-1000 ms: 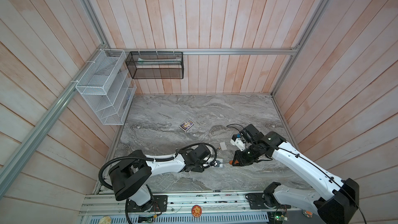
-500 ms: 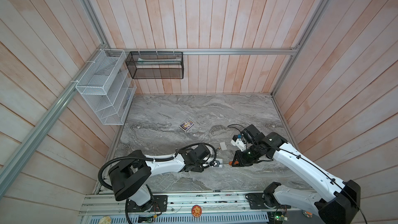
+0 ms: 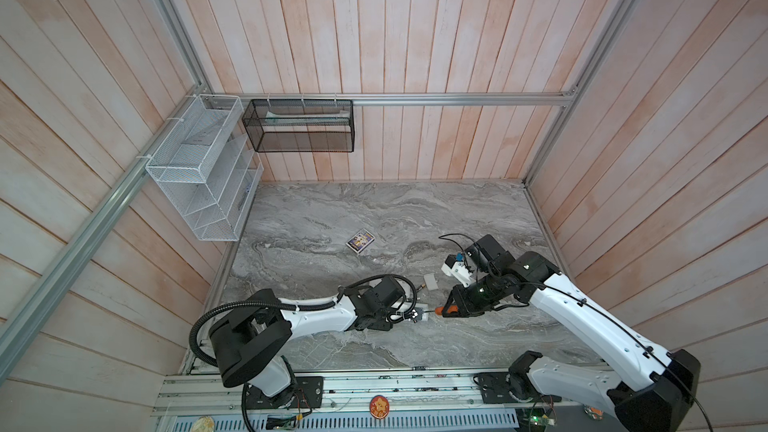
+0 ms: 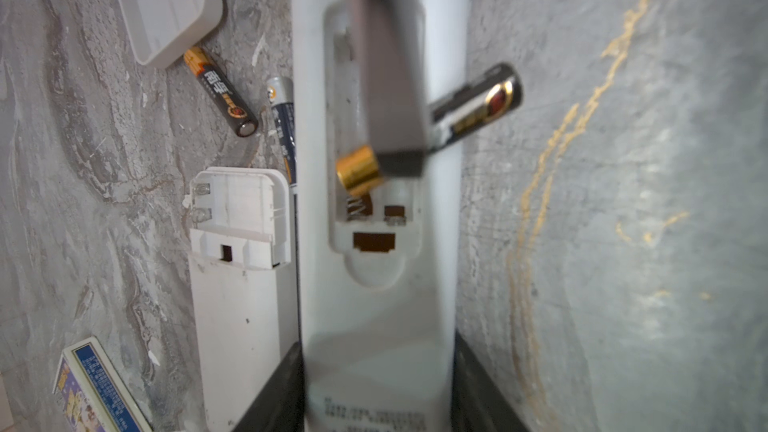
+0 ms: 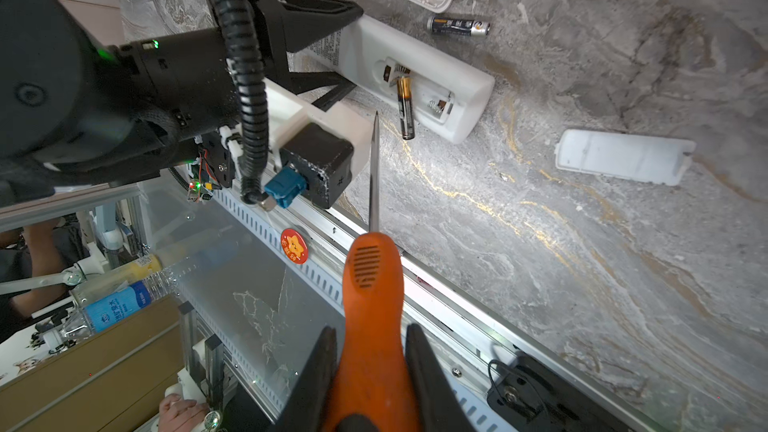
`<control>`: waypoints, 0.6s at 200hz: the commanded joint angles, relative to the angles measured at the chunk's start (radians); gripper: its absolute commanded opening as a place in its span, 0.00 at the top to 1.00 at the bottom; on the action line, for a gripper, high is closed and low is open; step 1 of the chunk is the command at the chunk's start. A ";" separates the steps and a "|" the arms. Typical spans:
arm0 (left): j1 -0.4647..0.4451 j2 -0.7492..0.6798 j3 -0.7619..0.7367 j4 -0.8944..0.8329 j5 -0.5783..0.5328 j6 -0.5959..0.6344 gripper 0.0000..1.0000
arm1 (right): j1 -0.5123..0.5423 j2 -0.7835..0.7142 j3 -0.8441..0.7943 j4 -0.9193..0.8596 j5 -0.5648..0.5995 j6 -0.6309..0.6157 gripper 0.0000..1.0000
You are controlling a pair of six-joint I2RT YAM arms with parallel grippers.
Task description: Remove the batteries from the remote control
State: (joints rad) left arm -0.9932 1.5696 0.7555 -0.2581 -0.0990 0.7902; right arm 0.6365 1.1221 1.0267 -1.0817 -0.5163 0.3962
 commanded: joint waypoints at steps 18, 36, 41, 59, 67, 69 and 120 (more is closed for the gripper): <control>-0.005 0.078 -0.059 -0.128 0.028 0.015 1.00 | -0.004 -0.009 0.038 0.086 -0.070 -0.034 1.00; -0.005 0.079 -0.059 -0.127 0.028 0.015 1.00 | -0.009 -0.010 0.039 0.085 -0.067 -0.036 1.00; -0.005 0.079 -0.059 -0.125 0.028 0.015 1.00 | -0.010 -0.010 0.039 0.085 -0.063 -0.035 1.00; -0.002 0.088 -0.053 -0.128 0.031 0.008 1.00 | -0.010 -0.012 0.035 0.080 -0.054 -0.037 1.00; 0.001 0.092 -0.047 -0.130 0.035 0.005 1.00 | -0.012 -0.015 0.031 0.082 -0.050 -0.035 1.00; 0.002 0.093 -0.046 -0.131 0.037 0.004 1.00 | -0.011 -0.017 0.030 0.082 -0.048 -0.034 1.00; 0.014 0.101 -0.036 -0.133 0.048 -0.005 0.99 | -0.042 -0.060 -0.014 0.128 -0.023 0.003 1.00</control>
State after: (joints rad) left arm -0.9817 1.5845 0.7715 -0.2661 -0.0784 0.7853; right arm 0.6075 1.0966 1.0237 -1.0199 -0.5095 0.3935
